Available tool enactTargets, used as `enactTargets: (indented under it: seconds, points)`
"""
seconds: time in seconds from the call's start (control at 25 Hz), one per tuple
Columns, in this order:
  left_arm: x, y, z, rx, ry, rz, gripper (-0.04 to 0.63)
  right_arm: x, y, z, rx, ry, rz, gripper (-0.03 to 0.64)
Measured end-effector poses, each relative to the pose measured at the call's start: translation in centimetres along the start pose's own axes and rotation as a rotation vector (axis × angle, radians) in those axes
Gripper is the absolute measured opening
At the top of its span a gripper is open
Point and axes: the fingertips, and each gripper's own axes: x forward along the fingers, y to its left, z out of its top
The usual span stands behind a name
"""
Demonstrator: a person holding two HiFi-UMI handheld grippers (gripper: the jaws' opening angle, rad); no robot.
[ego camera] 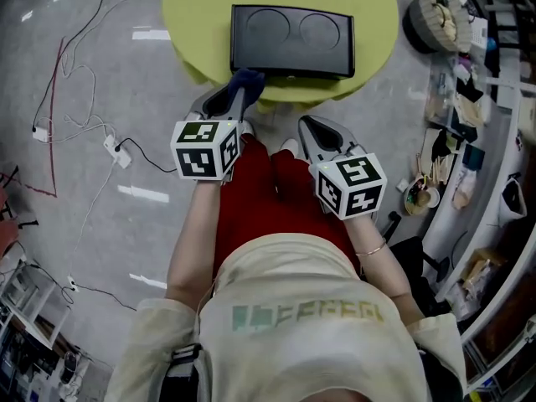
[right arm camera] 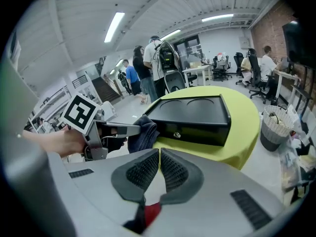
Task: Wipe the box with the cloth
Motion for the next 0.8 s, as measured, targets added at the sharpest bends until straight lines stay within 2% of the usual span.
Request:
enactTargets:
  seconds: [0.44,0.8]
  points:
    - [-3.5,5.8,2.0,-0.054,-0.014,0.072,0.063,3.0,1.8,4.2,-0.031,-0.035,0.027,0.039]
    - [-0.5,7.9,9.0,-0.006,-0.073,0.013,0.063,3.9,0.9,6.6,0.01,-0.059,-0.03,0.038]
